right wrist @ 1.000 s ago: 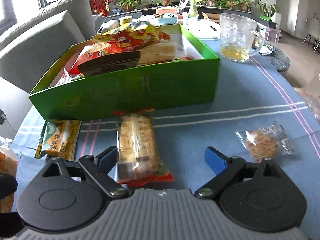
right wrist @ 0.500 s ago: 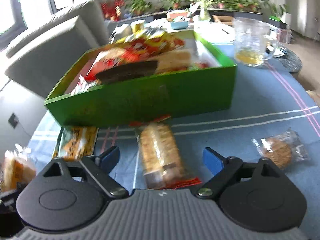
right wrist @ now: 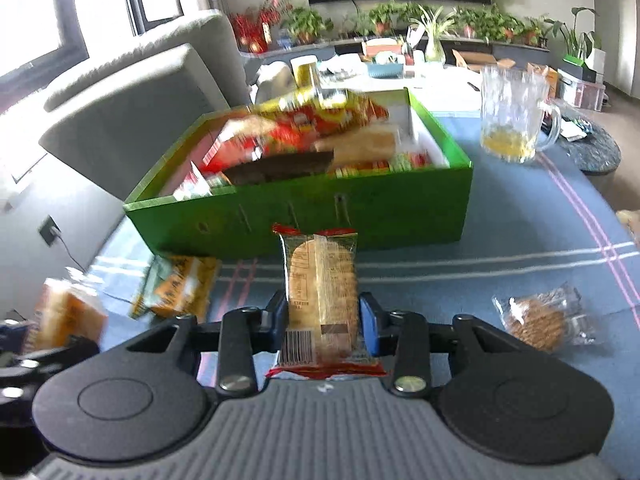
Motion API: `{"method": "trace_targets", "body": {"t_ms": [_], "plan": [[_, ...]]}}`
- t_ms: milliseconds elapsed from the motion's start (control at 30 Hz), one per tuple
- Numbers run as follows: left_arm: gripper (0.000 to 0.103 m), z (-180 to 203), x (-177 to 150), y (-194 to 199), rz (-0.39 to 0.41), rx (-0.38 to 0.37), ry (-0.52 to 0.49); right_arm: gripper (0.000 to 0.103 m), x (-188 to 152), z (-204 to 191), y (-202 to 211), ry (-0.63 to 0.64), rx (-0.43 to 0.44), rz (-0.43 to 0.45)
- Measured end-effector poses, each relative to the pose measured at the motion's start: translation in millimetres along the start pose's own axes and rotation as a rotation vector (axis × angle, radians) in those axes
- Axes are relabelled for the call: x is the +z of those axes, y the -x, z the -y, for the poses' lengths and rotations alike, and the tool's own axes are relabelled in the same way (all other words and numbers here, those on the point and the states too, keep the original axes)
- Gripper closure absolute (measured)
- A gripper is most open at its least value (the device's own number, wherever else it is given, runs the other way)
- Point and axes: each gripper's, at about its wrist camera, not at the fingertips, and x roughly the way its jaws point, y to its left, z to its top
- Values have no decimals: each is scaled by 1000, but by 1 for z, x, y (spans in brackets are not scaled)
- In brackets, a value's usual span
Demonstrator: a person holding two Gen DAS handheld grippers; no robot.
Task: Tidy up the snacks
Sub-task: 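Lower the sachima pack and bread-stick pack into the box and open both tools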
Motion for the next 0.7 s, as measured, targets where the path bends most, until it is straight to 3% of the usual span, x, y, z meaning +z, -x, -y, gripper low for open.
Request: {"method": "trace_targets", "body": {"t_ms": [367,700], "plan": [[60,18,26,-1,52,-11,-48,19,25,16,32,-53,89,130],[60,24,67,-25,85,-19,-47,19,60,32,30,-70,62,189]]}}
